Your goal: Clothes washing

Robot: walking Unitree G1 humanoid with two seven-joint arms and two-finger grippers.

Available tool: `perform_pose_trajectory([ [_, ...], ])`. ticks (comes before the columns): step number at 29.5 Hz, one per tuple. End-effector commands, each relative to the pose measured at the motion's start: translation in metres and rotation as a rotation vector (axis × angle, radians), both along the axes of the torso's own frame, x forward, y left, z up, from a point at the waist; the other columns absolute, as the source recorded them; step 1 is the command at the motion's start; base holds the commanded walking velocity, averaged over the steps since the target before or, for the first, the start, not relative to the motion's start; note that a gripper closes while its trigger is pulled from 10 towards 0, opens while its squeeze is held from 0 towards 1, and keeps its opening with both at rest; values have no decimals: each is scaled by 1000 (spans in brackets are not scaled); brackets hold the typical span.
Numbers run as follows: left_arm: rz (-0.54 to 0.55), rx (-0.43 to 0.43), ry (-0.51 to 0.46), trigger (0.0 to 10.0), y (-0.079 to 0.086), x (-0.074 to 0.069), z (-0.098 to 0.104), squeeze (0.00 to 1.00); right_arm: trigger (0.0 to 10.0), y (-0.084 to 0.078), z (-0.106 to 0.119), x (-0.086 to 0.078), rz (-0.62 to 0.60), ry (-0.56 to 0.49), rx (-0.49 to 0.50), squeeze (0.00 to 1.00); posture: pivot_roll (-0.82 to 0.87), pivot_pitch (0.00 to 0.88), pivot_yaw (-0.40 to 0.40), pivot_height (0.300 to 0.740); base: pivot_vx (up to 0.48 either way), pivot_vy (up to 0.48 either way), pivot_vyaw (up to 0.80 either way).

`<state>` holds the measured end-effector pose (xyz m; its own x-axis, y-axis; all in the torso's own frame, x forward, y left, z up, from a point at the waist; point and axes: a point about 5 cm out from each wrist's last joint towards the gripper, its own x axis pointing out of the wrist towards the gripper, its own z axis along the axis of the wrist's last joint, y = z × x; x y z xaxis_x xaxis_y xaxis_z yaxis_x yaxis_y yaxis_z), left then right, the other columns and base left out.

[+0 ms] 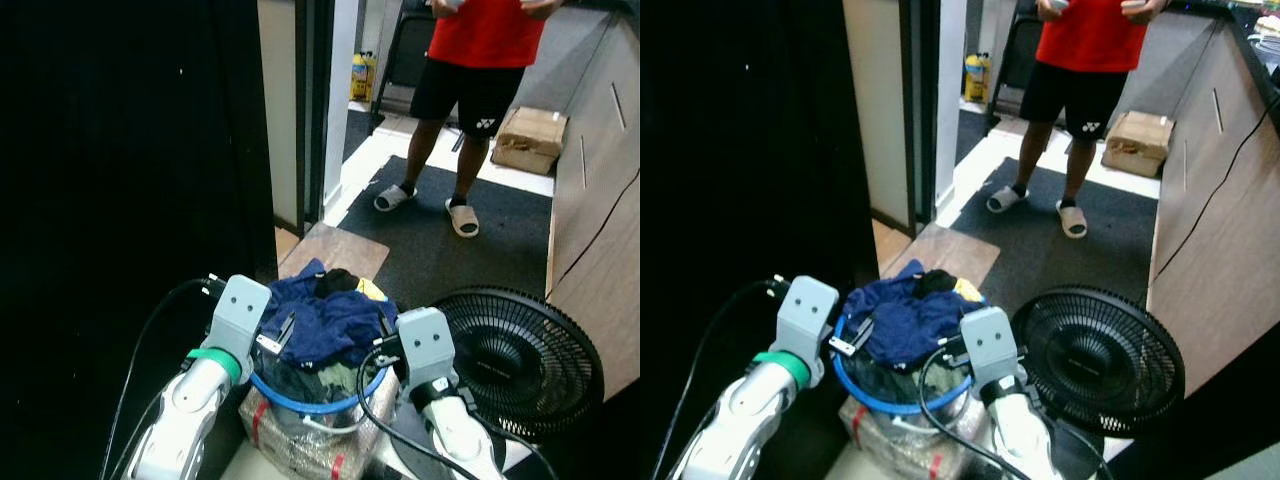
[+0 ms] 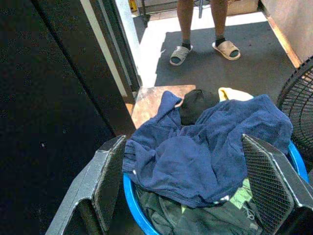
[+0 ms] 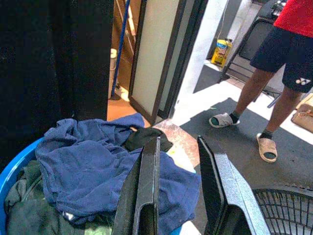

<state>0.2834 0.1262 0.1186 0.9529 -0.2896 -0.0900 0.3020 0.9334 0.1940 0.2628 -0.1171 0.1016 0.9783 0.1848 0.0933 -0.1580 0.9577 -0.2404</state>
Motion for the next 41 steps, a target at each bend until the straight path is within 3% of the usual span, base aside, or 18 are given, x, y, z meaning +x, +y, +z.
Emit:
perform_pose_trajectory([
  [1, 0, 8, 24, 10000, 1, -3, -7, 0, 10000, -1, -4, -2, -8, 18, 3, 0, 54, 0, 61, 650, 0, 0, 0],
  [41, -3, 3, 15, 10000, -1, 0, -4, 0, 10000, -1, 0, 0, -10, 1, 17, 0, 55, 0, 67, 534, 0, 0, 0],
])
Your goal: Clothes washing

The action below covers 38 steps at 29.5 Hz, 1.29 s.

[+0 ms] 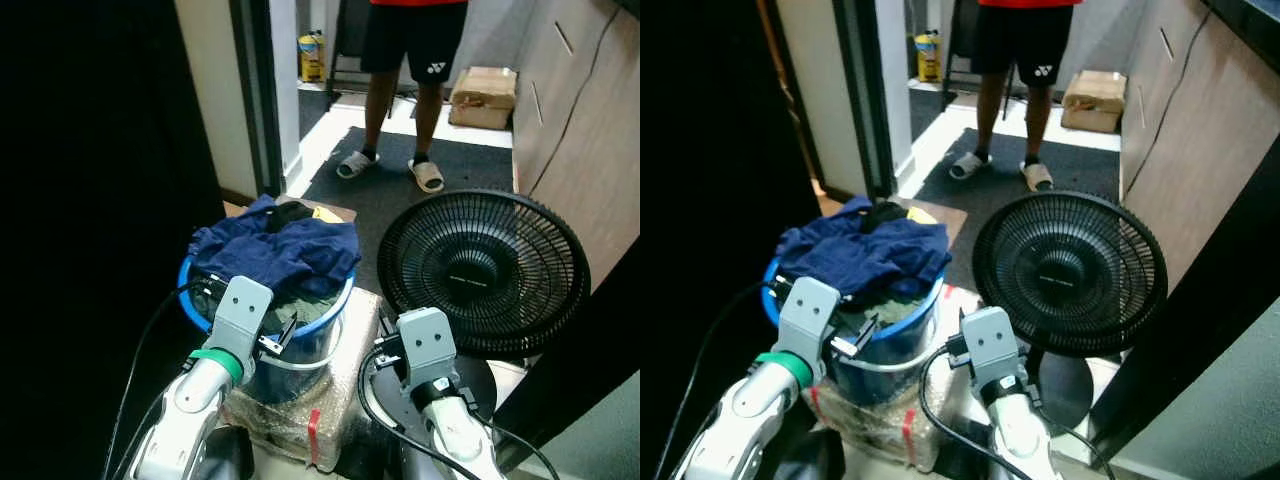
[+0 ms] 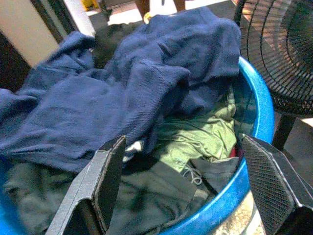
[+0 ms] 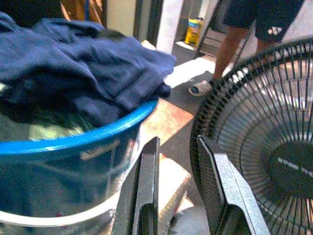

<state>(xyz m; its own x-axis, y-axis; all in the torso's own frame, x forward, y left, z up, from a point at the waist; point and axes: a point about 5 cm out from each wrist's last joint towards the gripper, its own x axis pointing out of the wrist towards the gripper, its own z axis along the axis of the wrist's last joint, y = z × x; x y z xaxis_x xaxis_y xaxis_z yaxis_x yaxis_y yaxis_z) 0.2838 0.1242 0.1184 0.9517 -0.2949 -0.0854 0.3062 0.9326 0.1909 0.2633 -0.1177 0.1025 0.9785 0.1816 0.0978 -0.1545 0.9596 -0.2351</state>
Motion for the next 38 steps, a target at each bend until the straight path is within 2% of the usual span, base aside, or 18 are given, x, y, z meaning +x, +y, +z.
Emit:
perform_pose_trajectory([
  [1, 2, 8, 19, 10000, 1, 0, -4, 0, 10000, 0, -1, 0, -8, 3, 11, 0, 55, 0, 66, 534, 0, 0, 0],
  [6, 1, 8, 19, 10000, 1, 1, -4, 0, 10000, -1, 0, 2, -11, 0, 10, 0, 54, 0, 66, 534, 0, 0, 0],
  [12, 9, -8, 16, 10000, 1, 4, 0, 0, 10000, -2, 18, 7, 2, -49, 52, 0, 51, 0, 66, 534, 0, 0, 0],
  [15, 37, -50, -28, 10000, 6, 15, 20, 0, 10000, -4, 48, 13, 19, -137, 99, 0, 49, 0, 66, 534, 0, 0, 0],
  [17, 37, -50, -28, 10000, 6, 15, 20, 0, 10000, -4, 48, 13, 19, -137, 99, 0, 49, 0, 66, 534, 0, 0, 0],
  [18, 42, -62, -51, 10000, 7, 19, 30, 0, 10000, -5, 57, 15, 26, -168, 103, 0, 49, 0, 65, 534, 0, 0, 0],
  [19, 42, -62, -51, 10000, 7, 19, 30, 0, 10000, -5, 57, 15, 26, -168, 103, 0, 49, 0, 65, 534, 0, 0, 0],
  [20, 44, -77, -73, 10000, 6, 23, 42, 0, 10000, -5, 68, 17, 34, -200, 105, 0, 49, 0, 65, 534, 0, 0, 0],
  [22, 44, -77, -73, 10000, 6, 23, 42, 0, 10000, -5, 68, 17, 34, -200, 105, 0, 49, 0, 65, 534, 0, 0, 0],
  [25, 44, -93, -89, 10000, 4, 27, 55, 0, 10000, -5, 78, 21, 44, -232, 108, 0, 43, 0, 64, 534, 0, 0, 0],
  [28, 51, -95, -95, 10000, 3, 31, 58, 0, 10000, -3, 80, 25, 51, -239, 104, 0, 44, 0, 61, 534, 0, 0, 0],
  [29, 74, -74, -95, 10000, 4, 38, 57, 0, 10000, 1, 79, 31, 60, -235, 98, 0, 52, 0, 53, 534, 0, 0, 0],
  [30, 74, -74, -95, 10000, 4, 38, 57, 0, 10000, 1, 79, 31, 60, -235, 98, 0, 52, 0, 53, 534, 0, 0, 0],
  [31, 106, -53, -89, 10000, 4, 47, 56, 0, 10000, 5, 76, 37, 77, -218, 94, 0, 64, 1, 42, 534, 0, 0, 0],
  [34, 106, -53, -89, 10000, 4, 47, 56, 0, 10000, 5, 76, 37, 77, -218, 94, 0, 64, 1, 42, 534, 0, 0, 0],
  [37, 159, -27, -55, 10000, 6, 60, 52, 0, 10000, 15, 70, 45, 115, -182, 86, 0, 80, 11, 30, 534, 0, 0, 0],
  [38, 159, -27, -55, 10000, 6, 60, 52, 0, 10000, 15, 70, 45, 115, -182, 86, 0, 80, 11, 30, 534, 0, 0, 0],
])
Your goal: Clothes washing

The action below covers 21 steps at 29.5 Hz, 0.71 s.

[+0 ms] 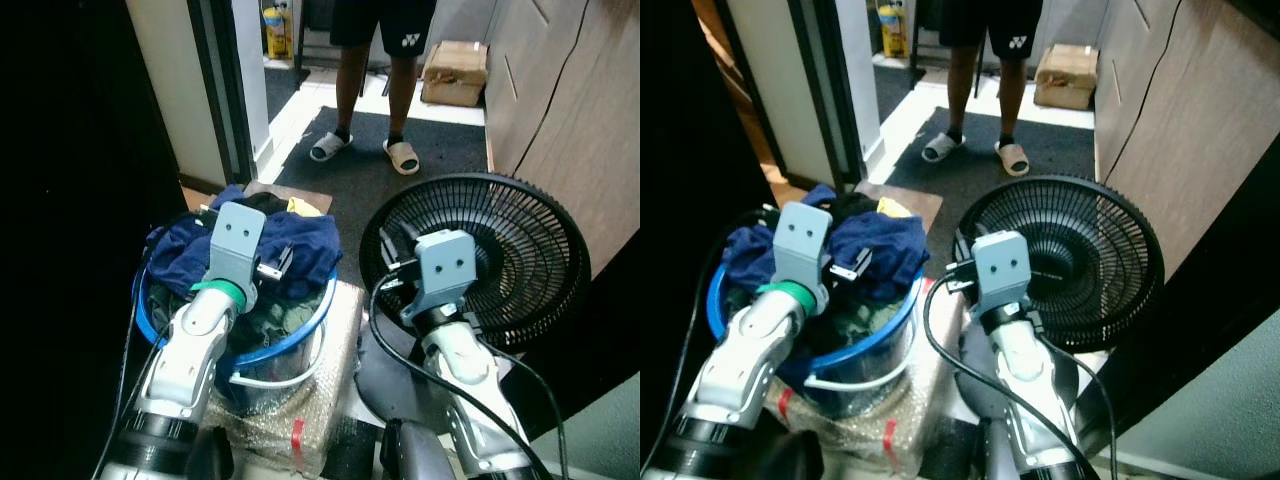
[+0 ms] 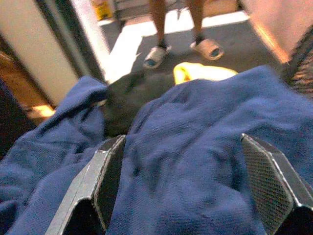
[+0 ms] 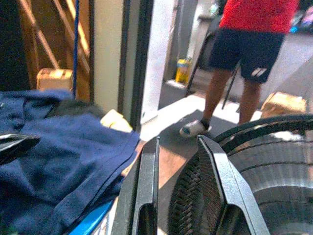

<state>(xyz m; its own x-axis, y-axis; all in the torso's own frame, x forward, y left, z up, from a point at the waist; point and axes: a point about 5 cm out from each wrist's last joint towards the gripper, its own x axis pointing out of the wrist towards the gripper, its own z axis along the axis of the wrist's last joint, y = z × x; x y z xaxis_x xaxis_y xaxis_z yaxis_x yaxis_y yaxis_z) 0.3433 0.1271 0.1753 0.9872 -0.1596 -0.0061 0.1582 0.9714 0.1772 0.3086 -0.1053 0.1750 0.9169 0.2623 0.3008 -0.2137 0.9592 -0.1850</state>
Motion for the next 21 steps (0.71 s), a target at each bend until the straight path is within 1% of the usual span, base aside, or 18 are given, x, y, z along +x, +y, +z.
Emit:
perform_pose_trajectory([
  [1, 18, 3, 20, 10000, 3, 1, -5, 0, 10000, 2, -3, 0, 11, 9, -5, 0, 80, 11, 30, 534, 0, 0, 0],
  [2, 39, 19, 42, 10000, 5, 5, -8, 0, 10000, 8, -5, 4, 30, 24, -11, 0, 84, 13, 28, 534, 0, 0, 0],
  [3, 52, 45, 70, 10000, 8, 5, -14, 0, 10000, 13, -6, 6, 48, 33, -13, 0, 87, 15, 27, 534, 0, 0, 0],
  [5, 52, 45, 70, 10000, 8, 5, -14, 0, 10000, 13, -6, 6, 48, 33, -13, 0, 87, 15, 27, 534, 0, 0, 0],
  [6, 61, 66, 96, 10000, 13, 3, -20, 0, 10000, 17, -7, 6, 60, 38, -13, 0, 93, 16, 25, 534, 0, 0, 0],
  [7, 61, 66, 96, 10000, 13, 3, -20, 0, 10000, 17, -7, 6, 60, 38, -13, 0, 93, 16, 25, 534, 0, 0, 0],
  [9, 34, 101, 152, 10000, 23, -10, -36, 0, 10000, 18, -9, 5, 67, 47, -12, 0, 101, 22, 22, 534, 0, 0, 0],
  [10, 34, 101, 152, 10000, 23, -10, -36, 0, 10000, 18, -9, 5, 67, 47, -12, 0, 101, 22, 22, 534, 0, 0, 0],
  [11, 4, 115, 176, 10000, 24, -17, -43, 0, 10000, 16, -11, 5, 66, 51, -14, 0, 101, 24, 22, 534, 0, 0, 0],
  [12, 4, 115, 176, 10000, 24, -17, -43, 0, 10000, 16, -11, 5, 66, 51, -14, 0, 101, 24, 22, 534, 0, 0, 0],
  [13, -23, 130, 193, 9412, 24, -23, -48, 0, 10000, 15, -12, 5, 64, 53, -16, 0, 101, 25, 23, 534, 0, 0, 0],
  [15, -23, 130, 193, 9412, 24, -23, -48, 0, 10000, 15, -12, 5, 64, 53, -16, 0, 101, 25, 23, 534, 0, 0, 0],
  [16, -40, 139, 202, 9373, 23, -26, -52, 0, 10000, 15, -13, 5, 63, 54, -16, 0, 101, 25, 23, 534, 0, 0, 0],
  [17, -65, 156, 211, 7569, 22, -29, -55, 0, 10000, 14, -13, 5, 62, 52, -16, 0, 97, 27, 25, 534, 0, 0, 0],
  [18, -65, 156, 211, 7569, 22, -29, -55, 0, 10000, 14, -13, 5, 62, 52, -16, 0, 97, 27, 25, 534, 0, 0, 0],
  [19, -103, 176, 220, 7882, 21, -32, -57, 0, 10000, 14, -14, 6, 59, 50, -17, 0, 97, 27, 25, 534, 0, 0, 0],
  [20, -142, 195, 225, 7373, 20, -35, -59, 0, 10000, 13, -14, 6, 55, 47, -17, 0, 95, 26, 27, 534, 0, 0, 0],
  [21, -142, 195, 225, 7373, 20, -35, -59, 0, 10000, 13, -14, 6, 55, 47, -17, 0, 95, 26, 27, 534, 0, 0, 0],
])
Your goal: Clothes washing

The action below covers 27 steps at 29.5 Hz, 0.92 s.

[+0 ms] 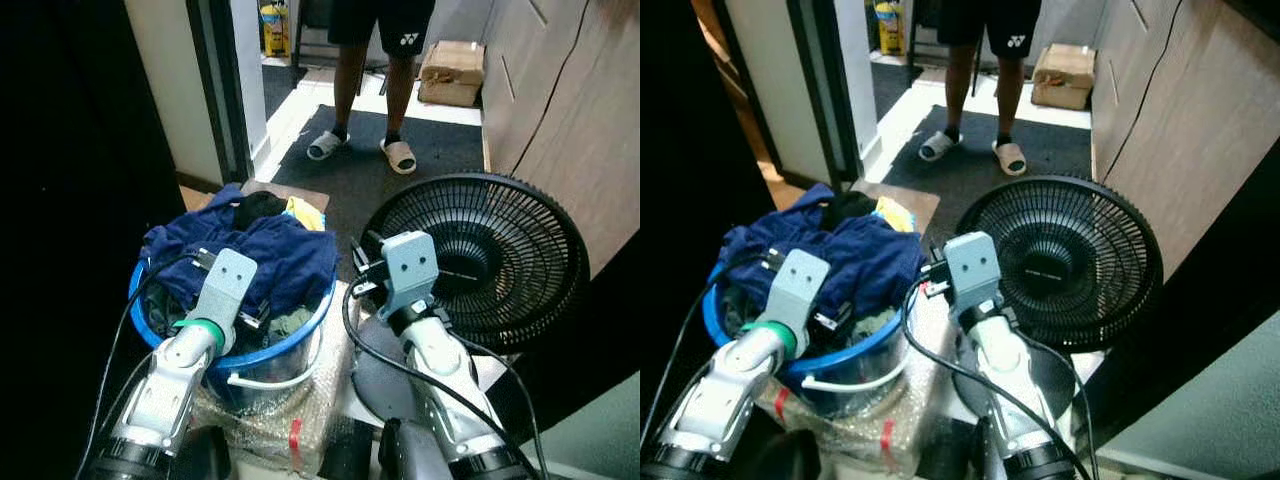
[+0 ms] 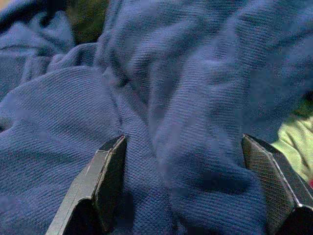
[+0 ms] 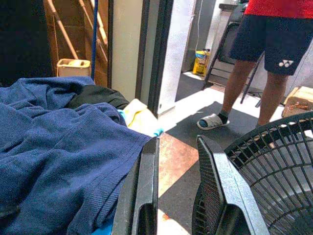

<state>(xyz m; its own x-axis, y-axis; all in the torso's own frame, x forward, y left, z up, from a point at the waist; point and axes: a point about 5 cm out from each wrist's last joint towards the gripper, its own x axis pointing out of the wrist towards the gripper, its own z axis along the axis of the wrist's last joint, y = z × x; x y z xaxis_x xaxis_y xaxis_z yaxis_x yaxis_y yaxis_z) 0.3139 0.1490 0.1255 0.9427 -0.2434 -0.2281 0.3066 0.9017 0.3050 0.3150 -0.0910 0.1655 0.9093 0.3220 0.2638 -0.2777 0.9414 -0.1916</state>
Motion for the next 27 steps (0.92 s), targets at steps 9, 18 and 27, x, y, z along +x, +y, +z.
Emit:
perform_pose_trajectory([
  [9, -50, -7, 34, 0, -1, -7, -6, 0, 10000, -5, -6, 0, -19, 11, -2, 0, 95, 26, 27, 534, 0, 0, 0],
  [18, -28, -61, 22, 0, -6, -8, -1, 0, 10000, -5, -8, -1, -26, 10, -1, 0, 87, 19, 34, 534, 0, 0, 0],
  [27, -34, -86, -9, 0, -6, -9, 4, 0, 10000, -6, -9, -1, -31, 8, -1, 0, 88, 15, 35, 534, 0, 0, 0],
])
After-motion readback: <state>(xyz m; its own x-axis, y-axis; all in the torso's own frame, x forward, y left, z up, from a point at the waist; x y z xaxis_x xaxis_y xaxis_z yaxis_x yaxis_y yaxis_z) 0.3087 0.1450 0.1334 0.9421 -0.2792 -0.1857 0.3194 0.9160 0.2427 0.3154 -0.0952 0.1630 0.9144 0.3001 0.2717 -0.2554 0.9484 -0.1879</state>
